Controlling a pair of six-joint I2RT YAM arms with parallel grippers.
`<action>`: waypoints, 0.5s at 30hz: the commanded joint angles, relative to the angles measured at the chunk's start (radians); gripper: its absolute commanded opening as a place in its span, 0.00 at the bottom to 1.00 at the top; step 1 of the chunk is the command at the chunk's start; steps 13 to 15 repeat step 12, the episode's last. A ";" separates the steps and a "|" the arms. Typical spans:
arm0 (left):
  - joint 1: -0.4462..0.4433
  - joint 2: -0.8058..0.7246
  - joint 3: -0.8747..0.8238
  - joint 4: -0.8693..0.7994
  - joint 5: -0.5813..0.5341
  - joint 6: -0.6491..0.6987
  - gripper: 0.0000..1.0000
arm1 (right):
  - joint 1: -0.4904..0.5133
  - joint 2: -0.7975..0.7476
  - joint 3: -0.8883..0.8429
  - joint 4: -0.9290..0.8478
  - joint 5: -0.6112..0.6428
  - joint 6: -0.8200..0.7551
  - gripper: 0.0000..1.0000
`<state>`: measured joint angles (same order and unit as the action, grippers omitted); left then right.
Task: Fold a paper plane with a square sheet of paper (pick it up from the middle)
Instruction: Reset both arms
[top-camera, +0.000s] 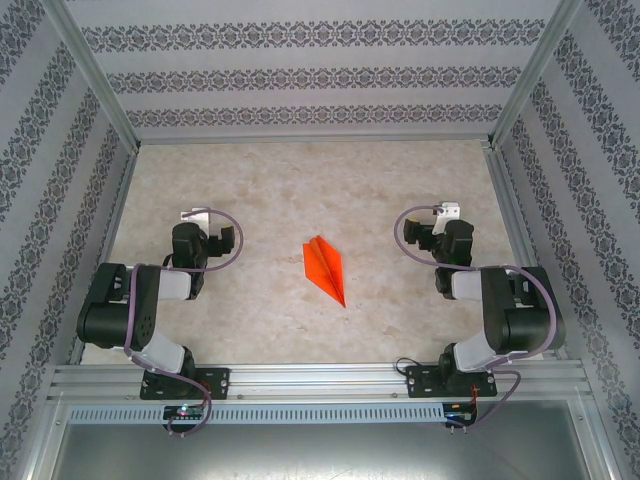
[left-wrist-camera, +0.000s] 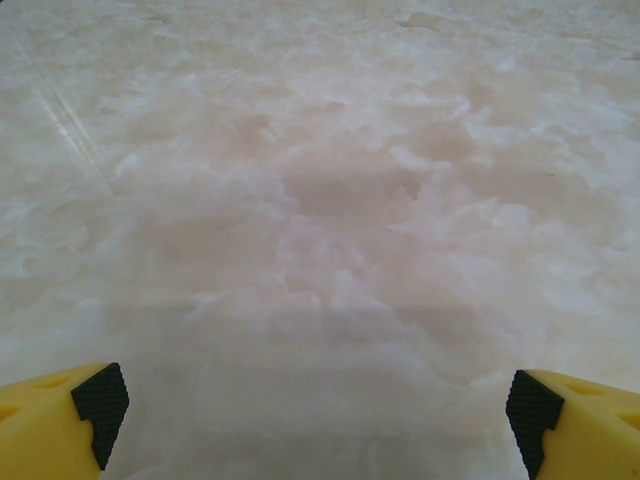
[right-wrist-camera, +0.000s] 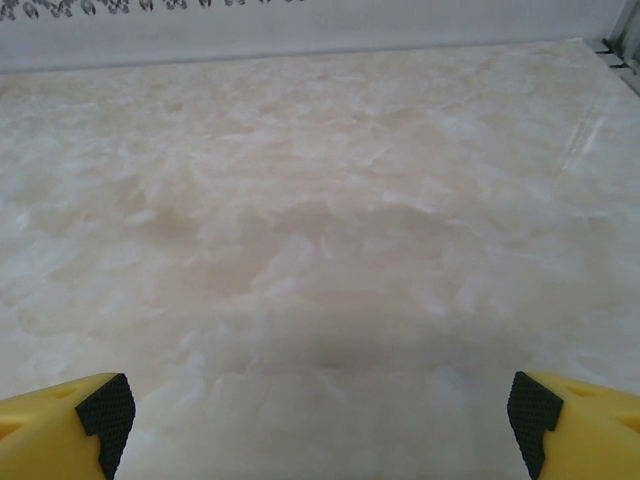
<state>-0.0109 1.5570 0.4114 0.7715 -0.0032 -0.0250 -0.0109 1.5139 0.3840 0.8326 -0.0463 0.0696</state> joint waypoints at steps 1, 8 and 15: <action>0.011 0.004 0.001 0.060 0.009 0.019 1.00 | 0.000 -0.005 0.000 0.060 0.023 -0.024 0.98; 0.011 0.005 0.004 0.056 0.010 0.017 1.00 | 0.000 -0.008 0.001 0.054 0.023 -0.024 0.98; 0.011 0.005 0.003 0.058 0.010 0.019 1.00 | 0.000 -0.009 0.002 0.054 0.023 -0.024 0.98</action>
